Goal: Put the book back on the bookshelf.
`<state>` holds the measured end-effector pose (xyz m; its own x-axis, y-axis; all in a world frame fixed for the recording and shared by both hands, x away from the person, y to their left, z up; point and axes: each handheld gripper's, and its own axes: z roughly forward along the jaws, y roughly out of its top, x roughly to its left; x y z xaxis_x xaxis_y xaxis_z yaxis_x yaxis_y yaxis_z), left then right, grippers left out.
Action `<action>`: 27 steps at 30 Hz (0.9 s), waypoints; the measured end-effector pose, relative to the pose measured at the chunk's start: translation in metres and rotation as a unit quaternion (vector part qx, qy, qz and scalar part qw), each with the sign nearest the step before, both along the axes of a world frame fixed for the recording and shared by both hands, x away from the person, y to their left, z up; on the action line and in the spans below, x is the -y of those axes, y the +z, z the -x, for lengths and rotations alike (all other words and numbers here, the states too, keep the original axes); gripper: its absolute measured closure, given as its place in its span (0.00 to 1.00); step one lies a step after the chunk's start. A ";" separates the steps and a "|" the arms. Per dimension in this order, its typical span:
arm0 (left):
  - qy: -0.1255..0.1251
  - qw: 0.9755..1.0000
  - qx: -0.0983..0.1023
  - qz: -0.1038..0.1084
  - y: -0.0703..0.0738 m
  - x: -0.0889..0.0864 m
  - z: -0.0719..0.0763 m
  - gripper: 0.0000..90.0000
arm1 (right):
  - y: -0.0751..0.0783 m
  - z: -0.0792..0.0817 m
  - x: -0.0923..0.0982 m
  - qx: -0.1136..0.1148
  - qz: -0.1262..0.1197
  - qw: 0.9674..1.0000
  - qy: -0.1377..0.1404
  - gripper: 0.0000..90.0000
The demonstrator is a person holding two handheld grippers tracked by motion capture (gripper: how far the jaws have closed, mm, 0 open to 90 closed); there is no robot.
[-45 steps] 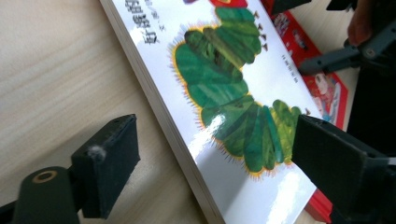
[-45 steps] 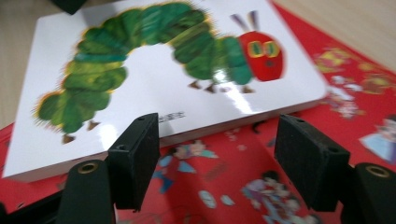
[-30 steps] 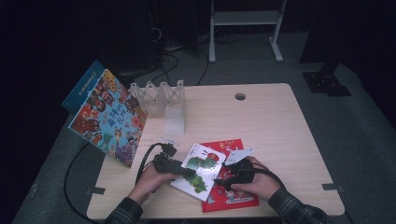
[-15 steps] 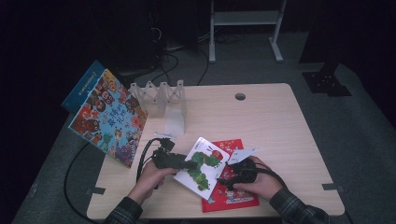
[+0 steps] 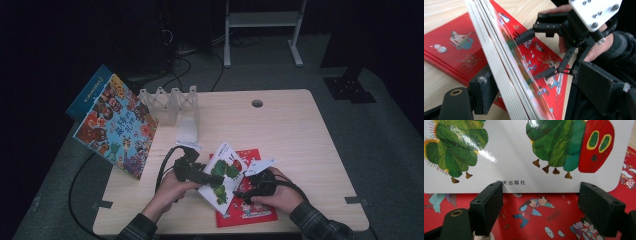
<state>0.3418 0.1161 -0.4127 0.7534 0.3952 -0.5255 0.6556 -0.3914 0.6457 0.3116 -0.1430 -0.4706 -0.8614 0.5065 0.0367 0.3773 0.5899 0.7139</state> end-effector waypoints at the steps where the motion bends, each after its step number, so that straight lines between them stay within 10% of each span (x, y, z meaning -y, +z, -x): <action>1: 0.000 1.000 -0.001 0.001 0.000 0.000 0.000 0.23 | 0.000 0.000 0.000 0.000 0.000 1.000 0.000 0.21; 27: 0.023 0.999 -0.010 -0.045 0.008 -0.001 -0.011 0.68 | 0.001 -0.003 0.006 -0.011 -0.013 1.000 -0.008 0.28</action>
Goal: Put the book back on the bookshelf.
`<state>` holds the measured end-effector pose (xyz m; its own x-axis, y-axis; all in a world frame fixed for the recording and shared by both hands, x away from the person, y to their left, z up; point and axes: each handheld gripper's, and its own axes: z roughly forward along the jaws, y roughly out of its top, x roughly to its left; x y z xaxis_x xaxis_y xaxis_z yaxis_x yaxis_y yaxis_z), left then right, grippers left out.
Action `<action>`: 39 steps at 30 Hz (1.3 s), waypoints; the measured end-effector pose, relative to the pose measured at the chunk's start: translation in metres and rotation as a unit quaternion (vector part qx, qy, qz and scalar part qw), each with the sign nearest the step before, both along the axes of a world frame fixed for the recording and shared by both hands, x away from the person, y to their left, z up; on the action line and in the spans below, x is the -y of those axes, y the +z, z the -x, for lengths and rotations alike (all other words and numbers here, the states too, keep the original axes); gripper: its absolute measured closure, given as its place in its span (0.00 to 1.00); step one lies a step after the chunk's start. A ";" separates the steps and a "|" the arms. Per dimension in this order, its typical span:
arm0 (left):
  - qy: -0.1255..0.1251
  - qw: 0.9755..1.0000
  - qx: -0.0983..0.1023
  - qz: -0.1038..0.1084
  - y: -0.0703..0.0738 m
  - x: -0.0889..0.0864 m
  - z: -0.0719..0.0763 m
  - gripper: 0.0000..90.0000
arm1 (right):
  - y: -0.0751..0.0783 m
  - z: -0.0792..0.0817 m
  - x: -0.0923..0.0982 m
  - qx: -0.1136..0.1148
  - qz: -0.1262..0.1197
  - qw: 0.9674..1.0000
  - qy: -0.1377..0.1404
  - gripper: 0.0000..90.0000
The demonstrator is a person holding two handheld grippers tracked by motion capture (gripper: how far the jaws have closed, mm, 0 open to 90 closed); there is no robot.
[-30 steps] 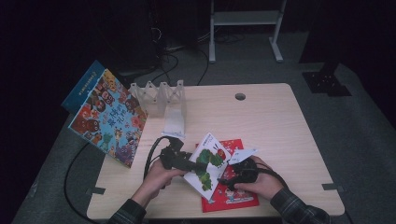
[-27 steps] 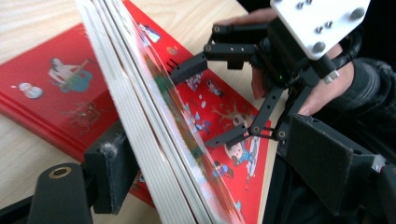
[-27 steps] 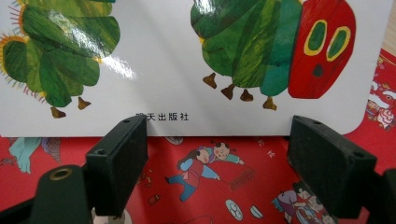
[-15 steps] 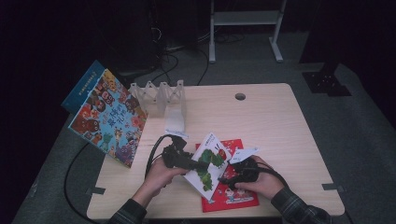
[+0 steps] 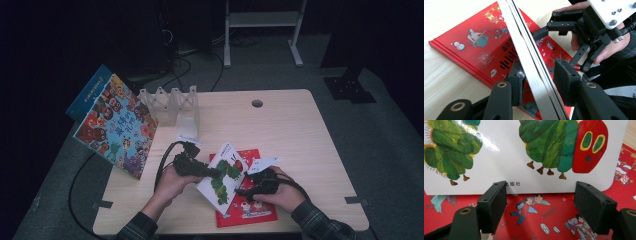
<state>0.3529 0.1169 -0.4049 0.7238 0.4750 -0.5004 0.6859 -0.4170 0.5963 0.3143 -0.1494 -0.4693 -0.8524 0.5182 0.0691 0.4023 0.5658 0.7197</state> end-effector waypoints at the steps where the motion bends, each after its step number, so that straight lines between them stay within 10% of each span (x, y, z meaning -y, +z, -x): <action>1: 0.002 1.000 -0.002 -0.001 0.000 0.000 0.000 0.69 | 0.000 0.000 0.000 0.001 0.000 1.000 0.000 0.28; 16: 0.011 0.999 -0.031 -0.027 0.009 0.002 -0.008 0.79 | 0.001 -0.001 0.003 -0.001 0.002 1.000 -0.003 0.30; 26: 0.015 0.999 -0.003 -0.039 0.024 -0.005 -0.008 0.85 | 0.012 -0.013 0.033 0.006 -0.019 0.999 -0.051 0.30; 39: 0.043 0.998 0.013 -0.037 0.032 -0.025 -0.012 0.85 | 0.002 -0.048 0.106 0.017 -0.016 0.981 -0.195 0.31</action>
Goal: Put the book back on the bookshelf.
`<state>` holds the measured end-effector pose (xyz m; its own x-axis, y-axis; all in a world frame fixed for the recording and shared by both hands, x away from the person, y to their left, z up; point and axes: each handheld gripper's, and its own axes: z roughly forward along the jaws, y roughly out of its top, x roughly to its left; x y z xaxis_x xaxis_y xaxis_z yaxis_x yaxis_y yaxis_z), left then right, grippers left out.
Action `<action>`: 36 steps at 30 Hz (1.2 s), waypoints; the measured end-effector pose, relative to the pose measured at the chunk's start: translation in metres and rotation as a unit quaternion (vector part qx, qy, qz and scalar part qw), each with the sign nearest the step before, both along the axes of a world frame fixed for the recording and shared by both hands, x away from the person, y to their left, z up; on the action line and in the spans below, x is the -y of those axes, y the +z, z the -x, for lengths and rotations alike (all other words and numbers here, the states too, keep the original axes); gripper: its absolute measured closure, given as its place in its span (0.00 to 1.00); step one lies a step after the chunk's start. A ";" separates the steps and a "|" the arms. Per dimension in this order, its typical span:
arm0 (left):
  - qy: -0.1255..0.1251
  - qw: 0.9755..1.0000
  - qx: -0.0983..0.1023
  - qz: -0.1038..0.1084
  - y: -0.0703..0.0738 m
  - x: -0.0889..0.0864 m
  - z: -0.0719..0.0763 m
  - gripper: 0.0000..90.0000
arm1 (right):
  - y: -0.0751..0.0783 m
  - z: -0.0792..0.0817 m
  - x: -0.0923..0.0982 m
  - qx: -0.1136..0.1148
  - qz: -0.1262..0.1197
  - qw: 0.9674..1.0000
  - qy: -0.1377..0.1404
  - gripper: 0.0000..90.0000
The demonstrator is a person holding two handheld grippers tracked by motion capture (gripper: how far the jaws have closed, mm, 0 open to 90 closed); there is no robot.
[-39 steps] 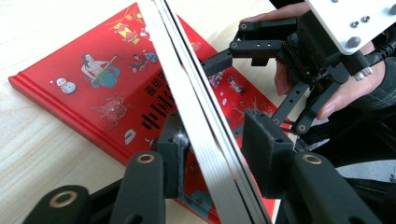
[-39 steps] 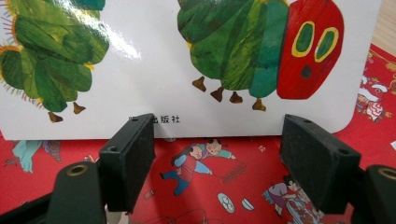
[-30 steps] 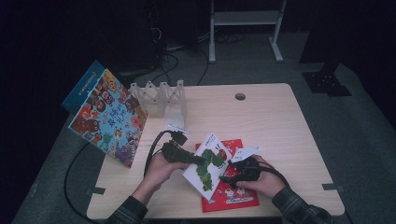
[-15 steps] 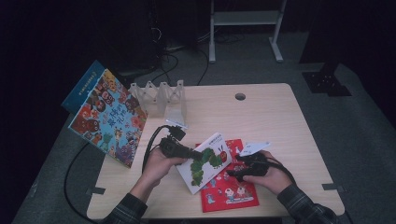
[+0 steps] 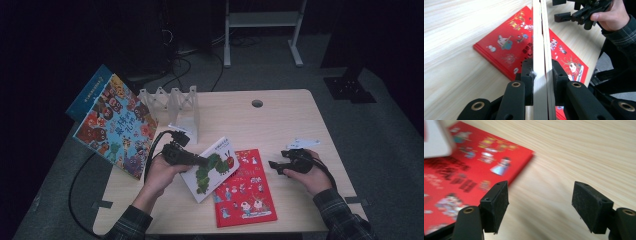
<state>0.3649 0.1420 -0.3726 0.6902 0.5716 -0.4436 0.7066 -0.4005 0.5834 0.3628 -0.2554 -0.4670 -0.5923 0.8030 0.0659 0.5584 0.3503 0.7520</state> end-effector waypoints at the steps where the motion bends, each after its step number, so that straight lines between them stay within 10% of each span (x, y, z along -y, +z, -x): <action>1: 0.002 1.000 0.002 -0.002 0.001 -0.002 0.000 0.85 | -0.001 -0.001 0.003 -0.002 0.002 1.000 -0.008 0.31; 15: 0.065 0.997 0.027 -0.019 0.009 -0.041 -0.006 0.85 | -0.014 -0.013 0.020 -0.007 0.039 0.998 -0.052 0.26; 36: 0.163 0.983 0.042 -0.070 0.009 -0.082 -0.023 0.85 | -0.019 -0.015 0.021 0.005 0.029 0.998 -0.061 0.18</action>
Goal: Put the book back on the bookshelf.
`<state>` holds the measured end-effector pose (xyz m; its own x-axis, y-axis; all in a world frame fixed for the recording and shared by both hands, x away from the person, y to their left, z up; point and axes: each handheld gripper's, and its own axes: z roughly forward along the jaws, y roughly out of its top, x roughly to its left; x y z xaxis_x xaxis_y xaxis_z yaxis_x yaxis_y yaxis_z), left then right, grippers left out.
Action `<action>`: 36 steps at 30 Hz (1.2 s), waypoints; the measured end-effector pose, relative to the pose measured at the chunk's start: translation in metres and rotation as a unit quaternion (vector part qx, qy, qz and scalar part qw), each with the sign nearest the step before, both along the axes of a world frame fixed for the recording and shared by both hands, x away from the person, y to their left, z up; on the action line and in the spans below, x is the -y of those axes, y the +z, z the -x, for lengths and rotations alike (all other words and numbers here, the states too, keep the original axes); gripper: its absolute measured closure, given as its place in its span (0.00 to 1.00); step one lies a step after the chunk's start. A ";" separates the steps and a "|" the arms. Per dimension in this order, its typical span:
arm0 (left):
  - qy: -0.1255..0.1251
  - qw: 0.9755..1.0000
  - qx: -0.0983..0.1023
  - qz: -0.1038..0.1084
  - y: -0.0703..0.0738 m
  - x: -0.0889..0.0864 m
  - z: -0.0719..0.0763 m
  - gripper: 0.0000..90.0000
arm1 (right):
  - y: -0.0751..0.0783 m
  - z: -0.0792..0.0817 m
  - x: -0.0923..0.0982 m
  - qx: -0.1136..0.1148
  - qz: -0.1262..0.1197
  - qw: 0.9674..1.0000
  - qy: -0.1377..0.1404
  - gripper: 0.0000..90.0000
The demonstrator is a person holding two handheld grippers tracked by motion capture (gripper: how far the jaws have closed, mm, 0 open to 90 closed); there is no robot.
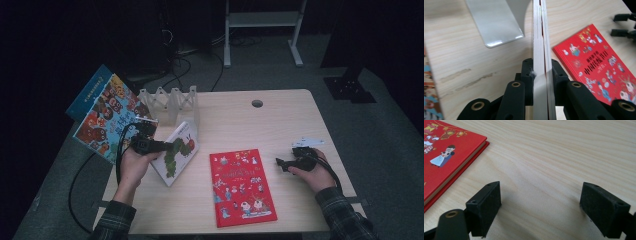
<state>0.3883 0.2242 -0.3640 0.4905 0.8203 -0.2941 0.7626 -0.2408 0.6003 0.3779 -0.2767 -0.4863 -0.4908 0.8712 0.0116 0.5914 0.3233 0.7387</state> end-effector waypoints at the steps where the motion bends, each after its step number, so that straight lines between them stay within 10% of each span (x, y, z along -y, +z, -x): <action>1: 0.004 1.000 0.001 -0.002 0.000 -0.001 -0.001 0.85 | 0.000 0.000 0.000 0.000 0.000 1.000 0.000 0.18; 36: 0.090 0.995 0.038 -0.026 -0.003 0.018 -0.072 0.85 | 0.000 0.000 -0.003 0.000 0.001 1.000 0.008 0.17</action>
<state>0.4600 0.2057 -0.3668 0.3530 0.9102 -0.2167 0.7488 -0.1359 0.6486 0.3776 -0.2739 -0.4863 -0.5038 0.8637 0.0103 0.5866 0.3334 0.7381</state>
